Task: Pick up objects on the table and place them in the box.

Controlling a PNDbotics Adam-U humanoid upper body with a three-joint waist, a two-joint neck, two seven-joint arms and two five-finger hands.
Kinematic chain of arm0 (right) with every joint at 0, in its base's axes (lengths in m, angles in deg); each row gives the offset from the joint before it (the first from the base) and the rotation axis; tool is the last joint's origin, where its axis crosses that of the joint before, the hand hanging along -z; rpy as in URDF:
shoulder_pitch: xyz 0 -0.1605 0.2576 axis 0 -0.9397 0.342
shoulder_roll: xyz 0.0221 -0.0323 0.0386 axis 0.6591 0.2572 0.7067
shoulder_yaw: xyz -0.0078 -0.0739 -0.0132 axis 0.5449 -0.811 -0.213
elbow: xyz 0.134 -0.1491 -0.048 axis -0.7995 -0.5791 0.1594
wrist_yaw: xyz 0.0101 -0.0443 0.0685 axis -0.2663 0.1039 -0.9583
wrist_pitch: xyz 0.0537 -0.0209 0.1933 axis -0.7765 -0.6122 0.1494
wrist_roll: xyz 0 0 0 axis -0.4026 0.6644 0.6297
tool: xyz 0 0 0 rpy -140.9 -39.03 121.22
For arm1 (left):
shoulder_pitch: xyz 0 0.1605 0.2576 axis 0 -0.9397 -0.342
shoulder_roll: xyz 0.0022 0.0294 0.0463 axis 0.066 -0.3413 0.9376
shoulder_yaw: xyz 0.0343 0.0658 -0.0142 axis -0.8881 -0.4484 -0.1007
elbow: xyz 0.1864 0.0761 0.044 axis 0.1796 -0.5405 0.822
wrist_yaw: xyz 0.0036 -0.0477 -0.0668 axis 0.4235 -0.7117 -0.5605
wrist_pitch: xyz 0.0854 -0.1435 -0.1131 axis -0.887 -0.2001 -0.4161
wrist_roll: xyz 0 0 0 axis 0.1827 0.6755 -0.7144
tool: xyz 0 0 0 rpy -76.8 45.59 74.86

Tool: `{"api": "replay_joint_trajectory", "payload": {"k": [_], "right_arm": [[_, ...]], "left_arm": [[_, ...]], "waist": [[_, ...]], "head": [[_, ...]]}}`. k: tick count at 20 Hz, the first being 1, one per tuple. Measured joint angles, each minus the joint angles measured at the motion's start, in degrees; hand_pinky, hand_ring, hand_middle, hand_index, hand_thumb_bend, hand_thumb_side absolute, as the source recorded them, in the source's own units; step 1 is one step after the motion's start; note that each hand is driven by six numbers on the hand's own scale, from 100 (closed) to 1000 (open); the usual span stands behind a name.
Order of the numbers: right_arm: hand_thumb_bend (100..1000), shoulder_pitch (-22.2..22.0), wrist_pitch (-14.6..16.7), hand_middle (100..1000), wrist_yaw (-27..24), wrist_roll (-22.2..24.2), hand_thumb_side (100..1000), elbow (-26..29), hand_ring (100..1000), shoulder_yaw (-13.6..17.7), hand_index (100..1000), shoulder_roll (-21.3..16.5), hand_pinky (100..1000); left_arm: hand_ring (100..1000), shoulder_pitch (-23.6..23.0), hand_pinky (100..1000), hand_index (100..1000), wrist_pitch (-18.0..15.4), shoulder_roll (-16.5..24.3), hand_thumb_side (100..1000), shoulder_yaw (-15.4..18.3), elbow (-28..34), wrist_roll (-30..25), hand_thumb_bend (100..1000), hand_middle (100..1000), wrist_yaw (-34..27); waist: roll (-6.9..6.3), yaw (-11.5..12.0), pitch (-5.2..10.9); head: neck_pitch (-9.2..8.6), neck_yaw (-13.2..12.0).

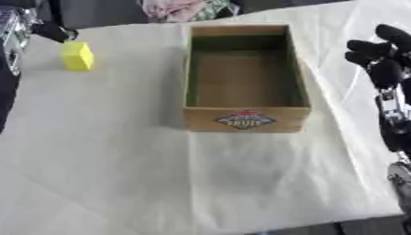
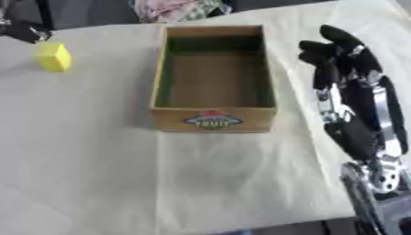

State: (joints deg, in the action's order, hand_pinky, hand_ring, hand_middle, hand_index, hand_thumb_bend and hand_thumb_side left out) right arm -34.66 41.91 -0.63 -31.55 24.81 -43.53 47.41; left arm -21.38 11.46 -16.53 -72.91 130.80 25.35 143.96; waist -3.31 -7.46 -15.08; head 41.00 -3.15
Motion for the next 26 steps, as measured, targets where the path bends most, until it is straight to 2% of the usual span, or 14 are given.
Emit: {"api": "replay_joint_trajectory", "payload": {"k": [2, 5, 12, 15, 19, 26], "right_arm": [[100, 0.01, 0.0, 601, 0.43, 0.01, 529, 0.0, 823, -0.02, 871, 0.37, 834], [100, 0.02, 0.01, 601, 0.88, 0.04, 530, 0.0, 823, -0.23, 871, 0.76, 834], [100, 0.02, 0.07, 601, 1.35, 0.1, 530, 0.0, 824, -0.34, 870, 0.97, 834], [100, 0.02, 0.07, 601, 1.38, 0.11, 530, 0.0, 824, -0.34, 870, 1.03, 834], [100, 0.02, 0.06, 601, 1.38, 0.17, 531, 0.0, 824, -0.34, 869, 1.18, 834], [100, 0.02, 0.05, 601, 1.42, 0.39, 531, 0.0, 824, -0.35, 869, 1.22, 835]], "left_arm": [[767, -0.34, 768, 886, -0.78, 0.0, 389, 0.03, 0.35, -1.14, 452, 793, -0.82], [769, -0.78, 771, 889, -1.61, 0.0, 391, -0.1, 0.72, -3.24, 486, 794, -2.18], [768, -1.26, 769, 893, -2.78, 0.0, 396, -0.9, 2.05, -8.42, 540, 793, -4.27], [757, -1.35, 767, 884, -2.79, 0.03, 371, -1.02, 2.19, -10.57, 512, 780, -5.21], [752, -1.58, 772, 870, -2.58, 0.12, 298, -1.34, 2.44, -12.44, 425, 773, -5.48], [747, -2.48, 772, 866, -3.23, 0.92, 275, -1.7, 3.48, -14.37, 396, 767, -4.96]], "waist": [[0.11, -0.03, -0.49], [0.37, -0.15, -0.98], [0.55, -0.25, -1.2], [0.54, -0.24, -1.21], [0.52, -0.23, -1.21], [0.56, -0.22, -1.31]], "head": [[-0.33, -0.62], [-0.9, -1.73], [-1.33, -3.25], [-1.43, -3.3], [-1.81, -3.29], [-1.82, -3.19]]}}
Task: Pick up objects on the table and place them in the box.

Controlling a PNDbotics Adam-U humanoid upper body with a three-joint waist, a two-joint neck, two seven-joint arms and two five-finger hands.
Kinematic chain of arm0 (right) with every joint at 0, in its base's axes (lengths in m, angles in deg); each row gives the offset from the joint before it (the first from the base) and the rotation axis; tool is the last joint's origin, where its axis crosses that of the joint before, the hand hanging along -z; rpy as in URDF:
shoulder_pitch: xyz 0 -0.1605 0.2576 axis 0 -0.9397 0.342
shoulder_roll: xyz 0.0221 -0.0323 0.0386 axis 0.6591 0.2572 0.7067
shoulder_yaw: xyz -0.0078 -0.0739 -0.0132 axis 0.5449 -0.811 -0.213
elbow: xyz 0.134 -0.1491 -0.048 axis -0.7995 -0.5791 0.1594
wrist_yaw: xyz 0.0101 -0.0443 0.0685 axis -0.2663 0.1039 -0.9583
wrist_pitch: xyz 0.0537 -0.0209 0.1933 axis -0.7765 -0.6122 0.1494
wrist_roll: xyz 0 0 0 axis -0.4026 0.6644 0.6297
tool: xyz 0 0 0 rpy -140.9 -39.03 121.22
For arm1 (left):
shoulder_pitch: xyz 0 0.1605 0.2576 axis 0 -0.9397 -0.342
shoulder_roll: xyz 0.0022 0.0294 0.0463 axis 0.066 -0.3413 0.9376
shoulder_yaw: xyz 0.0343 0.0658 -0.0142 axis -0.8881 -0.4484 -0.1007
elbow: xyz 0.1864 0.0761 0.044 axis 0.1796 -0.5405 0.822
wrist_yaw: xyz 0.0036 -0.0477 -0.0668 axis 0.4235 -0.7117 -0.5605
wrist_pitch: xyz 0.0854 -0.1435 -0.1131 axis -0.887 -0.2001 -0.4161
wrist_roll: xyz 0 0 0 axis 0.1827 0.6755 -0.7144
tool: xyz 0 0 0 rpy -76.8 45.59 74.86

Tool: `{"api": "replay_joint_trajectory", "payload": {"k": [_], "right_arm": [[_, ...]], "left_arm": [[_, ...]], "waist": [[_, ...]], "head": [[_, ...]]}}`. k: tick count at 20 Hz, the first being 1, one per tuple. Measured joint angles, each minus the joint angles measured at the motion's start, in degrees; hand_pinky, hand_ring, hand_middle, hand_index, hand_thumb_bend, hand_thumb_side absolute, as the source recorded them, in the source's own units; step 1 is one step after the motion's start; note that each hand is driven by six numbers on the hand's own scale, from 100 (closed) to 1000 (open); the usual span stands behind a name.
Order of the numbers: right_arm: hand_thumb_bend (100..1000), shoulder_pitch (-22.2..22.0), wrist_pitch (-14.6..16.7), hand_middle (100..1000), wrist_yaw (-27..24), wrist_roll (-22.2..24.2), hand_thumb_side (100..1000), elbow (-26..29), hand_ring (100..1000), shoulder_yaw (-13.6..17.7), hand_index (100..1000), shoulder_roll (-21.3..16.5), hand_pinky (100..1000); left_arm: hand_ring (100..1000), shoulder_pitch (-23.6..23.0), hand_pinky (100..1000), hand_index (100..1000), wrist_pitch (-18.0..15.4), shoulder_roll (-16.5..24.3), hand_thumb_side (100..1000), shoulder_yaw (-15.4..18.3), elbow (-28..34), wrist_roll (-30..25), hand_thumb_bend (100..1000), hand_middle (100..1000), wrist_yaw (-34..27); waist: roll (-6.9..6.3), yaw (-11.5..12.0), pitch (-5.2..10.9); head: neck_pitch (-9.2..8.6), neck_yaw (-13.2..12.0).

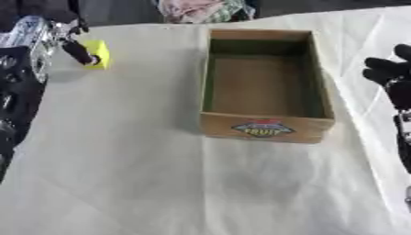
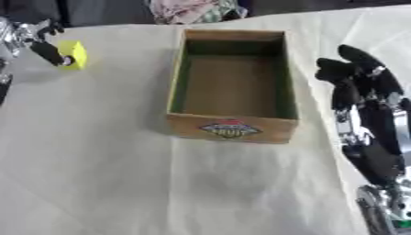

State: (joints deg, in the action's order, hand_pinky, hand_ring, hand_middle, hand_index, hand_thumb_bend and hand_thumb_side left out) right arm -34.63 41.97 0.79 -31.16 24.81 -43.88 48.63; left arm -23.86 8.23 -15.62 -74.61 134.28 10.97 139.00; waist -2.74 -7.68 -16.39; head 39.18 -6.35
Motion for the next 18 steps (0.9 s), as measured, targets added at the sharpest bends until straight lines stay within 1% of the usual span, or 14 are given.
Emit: {"api": "replay_joint_trajectory", "payload": {"k": [1, 2, 9, 12, 18], "right_arm": [[100, 0.0, -0.02, 601, 0.0, 0.03, 531, 0.0, 824, 0.0, 869, 0.01, 835], [100, 0.0, -0.04, 601, 0.01, 0.06, 531, 0.0, 825, 0.0, 869, 0.02, 835], [100, 0.0, 0.05, 600, 0.18, 0.19, 528, 0.0, 826, -0.16, 868, 0.08, 835], [100, 0.01, 0.14, 600, 0.29, 0.31, 526, 0.0, 826, -0.33, 867, 0.13, 835], [100, 0.01, 0.18, 601, 0.52, 0.37, 528, 0.0, 827, -0.33, 867, 0.35, 836]], "left_arm": [[747, -0.08, 772, 866, -0.06, 0.16, 275, 0.0, 0.07, -0.17, 396, 767, 0.0], [743, -0.17, 770, 862, -0.07, 0.23, 264, 0.0, 0.15, -0.29, 362, 764, 0.01], [736, -0.73, 760, 855, 0.23, 0.26, 255, 0.01, 0.3, 0.23, 316, 758, 0.02], [736, -0.85, 758, 854, 0.4, 0.26, 251, 0.02, 0.32, 1.91, 304, 759, 0.41], [740, -1.24, 760, 857, 0.59, 0.25, 259, 0.17, 0.27, 6.75, 309, 764, 1.54]], "waist": [[0.0, 0.0, -0.07], [0.0, 0.0, -0.09], [0.38, -0.01, -0.58], [0.43, -0.08, -0.75], [0.58, -0.23, -1.13]], "head": [[0.0, 0.01], [0.0, 0.01], [-0.19, 0.26], [-0.42, 0.37], [-0.46, 0.41]]}}
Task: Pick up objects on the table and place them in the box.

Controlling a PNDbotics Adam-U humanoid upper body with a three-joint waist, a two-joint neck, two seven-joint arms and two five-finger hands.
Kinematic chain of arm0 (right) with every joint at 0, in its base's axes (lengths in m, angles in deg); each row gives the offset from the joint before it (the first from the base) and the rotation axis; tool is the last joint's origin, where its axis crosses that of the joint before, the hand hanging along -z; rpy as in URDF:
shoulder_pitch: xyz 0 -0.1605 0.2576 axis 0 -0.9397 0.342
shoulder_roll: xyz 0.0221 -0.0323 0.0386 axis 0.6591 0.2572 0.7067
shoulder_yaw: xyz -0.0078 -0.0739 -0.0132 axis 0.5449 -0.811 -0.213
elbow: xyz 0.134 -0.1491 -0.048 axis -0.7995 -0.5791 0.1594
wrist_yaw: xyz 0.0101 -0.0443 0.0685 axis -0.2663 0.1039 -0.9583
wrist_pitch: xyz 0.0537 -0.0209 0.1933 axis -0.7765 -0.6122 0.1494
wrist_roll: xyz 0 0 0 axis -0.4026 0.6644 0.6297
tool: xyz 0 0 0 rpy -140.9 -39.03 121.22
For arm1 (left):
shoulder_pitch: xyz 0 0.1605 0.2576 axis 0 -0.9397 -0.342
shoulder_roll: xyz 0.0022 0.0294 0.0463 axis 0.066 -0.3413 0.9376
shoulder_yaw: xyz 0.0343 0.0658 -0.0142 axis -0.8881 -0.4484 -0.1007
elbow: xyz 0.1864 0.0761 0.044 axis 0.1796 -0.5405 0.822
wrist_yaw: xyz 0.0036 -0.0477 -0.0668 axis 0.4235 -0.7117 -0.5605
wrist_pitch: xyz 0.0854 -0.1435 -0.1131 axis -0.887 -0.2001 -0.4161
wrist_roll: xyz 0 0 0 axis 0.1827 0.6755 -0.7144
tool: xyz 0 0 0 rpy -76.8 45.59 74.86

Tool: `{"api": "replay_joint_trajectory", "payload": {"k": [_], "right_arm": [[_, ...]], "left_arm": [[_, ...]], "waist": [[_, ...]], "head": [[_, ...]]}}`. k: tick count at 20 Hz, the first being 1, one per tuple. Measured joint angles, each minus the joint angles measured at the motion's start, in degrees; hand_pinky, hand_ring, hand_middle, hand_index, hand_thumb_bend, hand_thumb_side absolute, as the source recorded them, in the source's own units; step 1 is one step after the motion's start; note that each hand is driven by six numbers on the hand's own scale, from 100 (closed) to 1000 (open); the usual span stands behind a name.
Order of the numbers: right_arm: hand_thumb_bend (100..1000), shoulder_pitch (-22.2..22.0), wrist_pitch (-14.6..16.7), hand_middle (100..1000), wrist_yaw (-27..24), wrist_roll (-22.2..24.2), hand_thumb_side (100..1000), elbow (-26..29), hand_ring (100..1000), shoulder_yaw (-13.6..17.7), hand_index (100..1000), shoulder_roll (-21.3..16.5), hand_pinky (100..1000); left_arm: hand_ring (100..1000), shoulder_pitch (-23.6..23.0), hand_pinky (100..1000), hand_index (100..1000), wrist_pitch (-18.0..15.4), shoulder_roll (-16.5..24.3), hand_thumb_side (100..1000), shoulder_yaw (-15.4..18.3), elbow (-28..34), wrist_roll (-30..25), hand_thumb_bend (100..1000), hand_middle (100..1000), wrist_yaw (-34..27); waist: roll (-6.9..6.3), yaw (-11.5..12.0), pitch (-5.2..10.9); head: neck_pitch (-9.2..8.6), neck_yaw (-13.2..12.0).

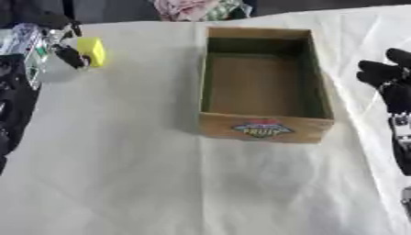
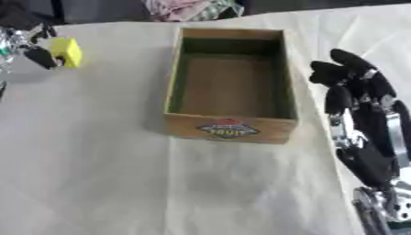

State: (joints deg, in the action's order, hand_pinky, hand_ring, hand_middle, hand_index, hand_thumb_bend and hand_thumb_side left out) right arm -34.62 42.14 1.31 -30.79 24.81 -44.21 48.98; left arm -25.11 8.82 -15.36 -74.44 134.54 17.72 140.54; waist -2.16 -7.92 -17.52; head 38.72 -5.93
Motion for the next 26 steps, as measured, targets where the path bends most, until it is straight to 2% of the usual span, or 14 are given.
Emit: {"api": "replay_joint_trajectory", "payload": {"k": [13, 15, 19, 20, 21, 26], "right_arm": [[100, 0.29, -0.23, 601, 0.37, 0.28, 527, 0.0, 829, -0.07, 866, 0.73, 837], [100, 0.33, -0.2, 601, 0.4, 0.31, 526, 0.0, 829, -0.16, 866, 0.76, 837], [100, 0.41, -0.05, 601, 0.41, 0.47, 526, 0.0, 829, -0.28, 866, 0.78, 837], [100, 0.41, -0.04, 601, 0.41, 0.47, 530, 0.0, 829, -0.33, 866, 0.78, 837], [100, 0.41, -0.04, 601, 0.41, 0.48, 525, 0.0, 829, -0.34, 866, 0.78, 837], [100, 0.41, -0.04, 602, 0.41, 0.48, 524, 0.0, 828, -0.34, 865, 0.77, 837]], "left_arm": [[714, -0.28, 739, 852, -0.05, -0.07, 255, 0.22, -0.69, 1.53, 296, 748, -1.38], [669, -0.39, 713, 823, 0.06, -0.07, 246, 0.25, -0.65, 2.1, 267, 700, -1.79], [577, -0.72, 651, 724, 0.21, -0.15, 231, 0.21, -0.28, 4.91, 119, 591, -2.03], [553, -0.85, 630, 696, 0.29, -0.25, 263, 0.19, -0.12, 5.99, 100, 562, -2.0], [550, -0.99, 627, 692, 0.38, -0.38, 236, 0.19, 0.12, 7.09, 100, 558, -1.99], [527, -1.07, 601, 666, 0.48, -0.54, 251, -0.08, 1.88, 11.87, 100, 529, -2.96]], "waist": [[0.08, -0.32, -0.85], [0.15, -0.39, -0.86], [0.27, -0.41, -0.9], [0.33, -0.43, -0.91], [0.36, -0.43, -0.91], [0.15, -0.34, -0.73]], "head": [[-0.7, 0.21], [-0.76, 0.22], [-0.76, 0.22], [-0.76, 0.22], [-0.76, 0.22], [-0.76, 0.22]]}}
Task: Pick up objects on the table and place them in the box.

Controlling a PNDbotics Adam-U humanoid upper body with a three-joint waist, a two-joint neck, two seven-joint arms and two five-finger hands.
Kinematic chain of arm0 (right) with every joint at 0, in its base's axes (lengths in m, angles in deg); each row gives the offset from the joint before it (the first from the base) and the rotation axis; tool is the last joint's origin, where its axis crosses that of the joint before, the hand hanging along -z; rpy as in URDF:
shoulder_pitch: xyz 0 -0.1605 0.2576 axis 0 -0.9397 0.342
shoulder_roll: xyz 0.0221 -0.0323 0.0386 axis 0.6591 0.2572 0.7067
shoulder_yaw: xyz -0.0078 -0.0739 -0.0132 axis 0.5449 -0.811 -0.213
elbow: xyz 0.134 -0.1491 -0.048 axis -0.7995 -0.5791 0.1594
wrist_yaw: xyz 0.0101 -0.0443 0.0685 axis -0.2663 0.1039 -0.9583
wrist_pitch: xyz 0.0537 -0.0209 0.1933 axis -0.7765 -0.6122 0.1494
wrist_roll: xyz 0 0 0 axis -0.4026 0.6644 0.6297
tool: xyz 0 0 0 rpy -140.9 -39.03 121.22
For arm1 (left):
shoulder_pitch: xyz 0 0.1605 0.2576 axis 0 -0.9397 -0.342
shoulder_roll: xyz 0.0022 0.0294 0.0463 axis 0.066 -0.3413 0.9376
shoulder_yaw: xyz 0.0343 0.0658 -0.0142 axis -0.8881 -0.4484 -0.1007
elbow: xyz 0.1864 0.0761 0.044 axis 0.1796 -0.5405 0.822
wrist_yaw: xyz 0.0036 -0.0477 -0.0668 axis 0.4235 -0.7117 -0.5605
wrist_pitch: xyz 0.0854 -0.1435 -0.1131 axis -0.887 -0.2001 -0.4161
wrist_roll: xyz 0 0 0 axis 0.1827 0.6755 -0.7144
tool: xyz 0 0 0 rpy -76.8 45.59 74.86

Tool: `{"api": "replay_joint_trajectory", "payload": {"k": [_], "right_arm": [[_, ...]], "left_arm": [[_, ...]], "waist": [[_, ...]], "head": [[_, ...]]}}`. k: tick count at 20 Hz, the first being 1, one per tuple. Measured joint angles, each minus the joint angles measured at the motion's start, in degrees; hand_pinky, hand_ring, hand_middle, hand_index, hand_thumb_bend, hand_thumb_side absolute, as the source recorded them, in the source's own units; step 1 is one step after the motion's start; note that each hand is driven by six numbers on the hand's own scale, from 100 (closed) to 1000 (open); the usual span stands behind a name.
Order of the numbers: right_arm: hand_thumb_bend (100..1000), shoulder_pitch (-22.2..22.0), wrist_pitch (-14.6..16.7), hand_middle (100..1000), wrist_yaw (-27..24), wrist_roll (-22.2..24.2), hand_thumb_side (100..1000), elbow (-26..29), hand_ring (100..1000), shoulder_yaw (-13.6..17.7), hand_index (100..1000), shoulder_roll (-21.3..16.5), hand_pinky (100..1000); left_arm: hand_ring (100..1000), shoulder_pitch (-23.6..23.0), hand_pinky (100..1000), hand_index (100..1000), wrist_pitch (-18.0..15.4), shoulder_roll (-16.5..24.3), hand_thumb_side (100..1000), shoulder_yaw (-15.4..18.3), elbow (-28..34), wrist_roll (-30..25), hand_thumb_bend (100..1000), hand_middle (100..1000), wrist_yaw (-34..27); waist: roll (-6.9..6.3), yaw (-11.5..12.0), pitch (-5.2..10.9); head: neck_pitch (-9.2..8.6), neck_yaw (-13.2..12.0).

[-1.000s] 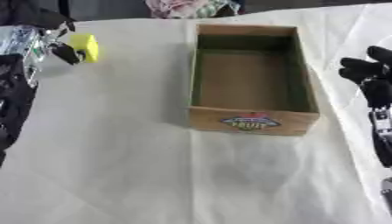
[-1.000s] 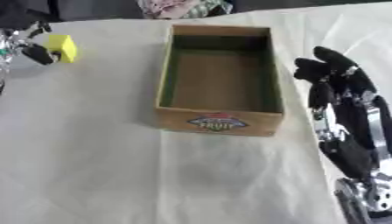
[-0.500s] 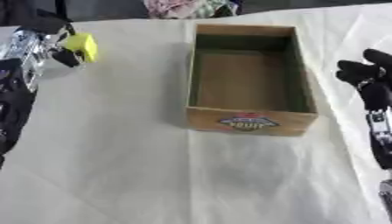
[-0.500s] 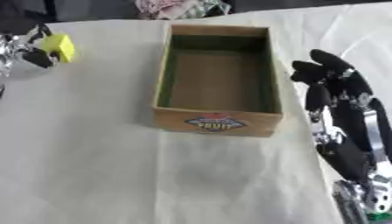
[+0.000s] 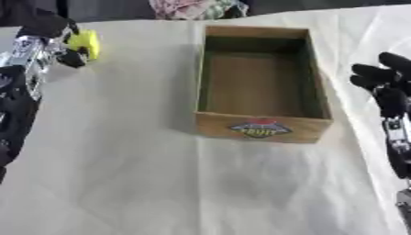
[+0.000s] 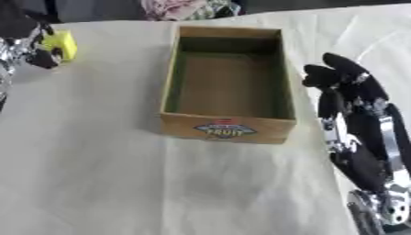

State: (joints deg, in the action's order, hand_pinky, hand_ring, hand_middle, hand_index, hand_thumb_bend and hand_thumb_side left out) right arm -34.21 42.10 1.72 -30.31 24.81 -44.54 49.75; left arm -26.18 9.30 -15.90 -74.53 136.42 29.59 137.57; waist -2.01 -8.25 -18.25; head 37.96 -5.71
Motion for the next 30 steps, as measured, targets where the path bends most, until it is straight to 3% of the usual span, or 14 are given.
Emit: {"api": "replay_joint_trajectory", "payload": {"k": [7, 13, 14, 15, 19, 24, 30], "right_arm": [[100, -0.01, 0.01, 604, -0.22, -0.01, 523, 0.0, 828, 0.03, 865, -0.14, 836], [100, -0.01, 0.04, 605, -0.66, -0.05, 520, 0.0, 828, 0.34, 865, -0.64, 836], [100, 0.0, 0.04, 606, -0.78, -0.05, 522, 0.0, 828, 0.34, 865, -0.65, 836], [100, 0.0, 0.06, 606, -0.92, -0.05, 519, 0.0, 828, 0.34, 865, -0.67, 836], [100, 0.01, 0.11, 606, -1.25, -0.01, 518, 0.0, 828, 0.35, 865, -0.9, 836], [100, 0.07, 0.32, 607, -1.73, 0.21, 516, 0.0, 829, 0.34, 865, -1.05, 837], [100, 0.29, 0.53, 608, -2.15, 0.54, 515, 0.0, 829, 0.31, 865, -1.05, 837]], "left_arm": [[528, 0.0, 599, 668, -1.58, 1.22, 267, -1.98, 5.07, 1.76, 100, 528, -3.14], [532, -0.04, 616, 671, -5.79, 2.02, 279, -6.12, 14.25, 0.55, 100, 533, -6.0], [533, -0.04, 614, 671, -6.69, 2.02, 352, -7.06, 16.29, 0.04, 143, 533, -6.67], [534, -0.05, 612, 672, -7.56, 2.02, 285, -8.02, 18.24, -0.58, 101, 534, -7.49], [537, -0.03, 610, 675, -10.62, 1.85, 287, -11.94, 25.11, -3.64, 103, 537, -11.86], [537, 0.87, 605, 674, -13.11, -1.58, 287, -16.89, 29.42, -7.8, 101, 536, -16.47], [539, 1.15, 594, 677, -15.43, -6.93, 284, -21.46, 30.14, -10.94, 103, 538, -18.67]], "waist": [[-0.51, 0.37, 0.91], [-0.75, 0.56, 1.39], [-0.73, 0.57, 1.49], [-0.72, 0.59, 1.6], [-0.7, 0.65, 1.7], [-0.69, 0.44, 1.94], [-0.66, 0.0, 1.97]], "head": [[-0.21, 0.07], [-0.28, 0.58], [-0.28, 0.71], [-0.29, 0.83], [-0.31, 1.0], [-0.31, 1.09], [-0.44, 0.82]]}}
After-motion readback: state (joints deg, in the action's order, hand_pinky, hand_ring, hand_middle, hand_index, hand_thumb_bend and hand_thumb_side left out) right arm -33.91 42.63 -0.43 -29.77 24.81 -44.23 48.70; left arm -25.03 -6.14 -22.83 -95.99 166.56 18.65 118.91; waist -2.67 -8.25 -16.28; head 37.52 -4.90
